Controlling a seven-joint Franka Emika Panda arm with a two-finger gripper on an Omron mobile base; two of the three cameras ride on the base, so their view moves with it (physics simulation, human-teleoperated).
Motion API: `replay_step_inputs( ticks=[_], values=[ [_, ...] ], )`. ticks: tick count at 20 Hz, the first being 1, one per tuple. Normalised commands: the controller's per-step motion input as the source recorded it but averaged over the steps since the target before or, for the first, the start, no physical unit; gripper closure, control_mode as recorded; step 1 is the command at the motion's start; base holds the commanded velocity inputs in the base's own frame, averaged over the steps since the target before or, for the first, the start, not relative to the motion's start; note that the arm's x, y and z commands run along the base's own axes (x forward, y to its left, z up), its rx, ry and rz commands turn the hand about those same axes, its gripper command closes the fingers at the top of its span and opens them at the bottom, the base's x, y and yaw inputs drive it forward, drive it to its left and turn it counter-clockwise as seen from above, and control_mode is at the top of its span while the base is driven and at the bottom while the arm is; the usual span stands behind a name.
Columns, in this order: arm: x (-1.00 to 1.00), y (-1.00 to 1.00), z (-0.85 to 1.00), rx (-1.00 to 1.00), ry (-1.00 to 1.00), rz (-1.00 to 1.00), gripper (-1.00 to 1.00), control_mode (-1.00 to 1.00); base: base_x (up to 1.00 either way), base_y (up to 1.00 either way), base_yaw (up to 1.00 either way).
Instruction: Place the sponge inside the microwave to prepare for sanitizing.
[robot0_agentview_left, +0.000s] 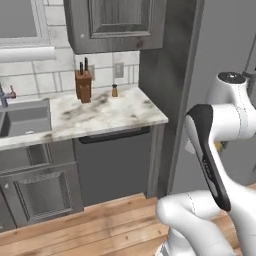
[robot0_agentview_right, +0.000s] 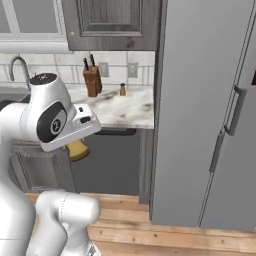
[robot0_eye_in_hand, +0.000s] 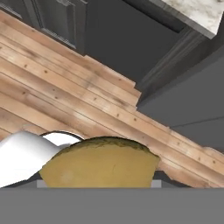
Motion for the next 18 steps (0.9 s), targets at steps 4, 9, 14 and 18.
replay_step_inputs(
  ticks=[4, 9, 14, 18],
  values=[
    [0.0, 0.0, 0.0, 0.0, 0.0, 0.0, 1.0, 1.0, -0.12, -0.45, -0.1],
    [0.0, 0.0, 0.0, 0.0, 0.0, 0.0, 1.0, 1.0, -0.08, -0.53, 0.0],
    [0.0, 0.0, 0.0, 0.0, 0.0, 0.0, 1.0, 1.0, -0.01, -0.71, 0.03],
    [0.0, 0.0, 0.0, 0.0, 0.0, 0.0, 1.0, 1.0, 0.02, -0.98, 0.08]
  ],
)
